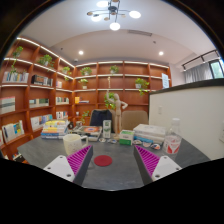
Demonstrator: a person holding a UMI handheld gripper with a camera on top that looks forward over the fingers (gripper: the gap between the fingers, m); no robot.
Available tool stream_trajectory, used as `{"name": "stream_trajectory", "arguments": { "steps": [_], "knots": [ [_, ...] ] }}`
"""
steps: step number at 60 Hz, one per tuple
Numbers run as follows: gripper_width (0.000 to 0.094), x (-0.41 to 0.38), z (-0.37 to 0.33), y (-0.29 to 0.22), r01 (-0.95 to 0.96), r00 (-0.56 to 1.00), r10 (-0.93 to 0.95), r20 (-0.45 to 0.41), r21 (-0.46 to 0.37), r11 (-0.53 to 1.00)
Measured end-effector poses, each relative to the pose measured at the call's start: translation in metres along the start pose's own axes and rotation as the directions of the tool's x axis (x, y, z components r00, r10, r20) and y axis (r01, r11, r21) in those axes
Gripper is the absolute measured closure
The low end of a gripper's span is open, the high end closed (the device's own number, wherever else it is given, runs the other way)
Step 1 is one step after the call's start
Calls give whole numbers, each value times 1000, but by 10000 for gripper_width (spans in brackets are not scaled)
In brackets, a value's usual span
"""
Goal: Pour water
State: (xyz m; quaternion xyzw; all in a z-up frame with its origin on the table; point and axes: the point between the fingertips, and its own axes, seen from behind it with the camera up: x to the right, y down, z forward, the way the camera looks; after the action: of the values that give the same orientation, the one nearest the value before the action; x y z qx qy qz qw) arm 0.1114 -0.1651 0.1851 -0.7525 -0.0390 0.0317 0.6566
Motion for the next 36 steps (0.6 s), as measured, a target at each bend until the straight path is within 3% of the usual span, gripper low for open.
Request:
{"name": "stream_trajectory", "arguments": {
  "steps": [3, 11, 16, 36],
  "knots": [
    [69, 38, 8, 38, 0, 999, 0, -35, 12, 1000],
    [65, 135, 4, 67, 1, 984, 1, -176, 11, 1000],
    [77, 176, 13, 78, -3, 975, 2, -222, -4, 1000],
    [78, 237, 87, 69, -22, 982, 22, -190, 3, 1000]
  ]
}}
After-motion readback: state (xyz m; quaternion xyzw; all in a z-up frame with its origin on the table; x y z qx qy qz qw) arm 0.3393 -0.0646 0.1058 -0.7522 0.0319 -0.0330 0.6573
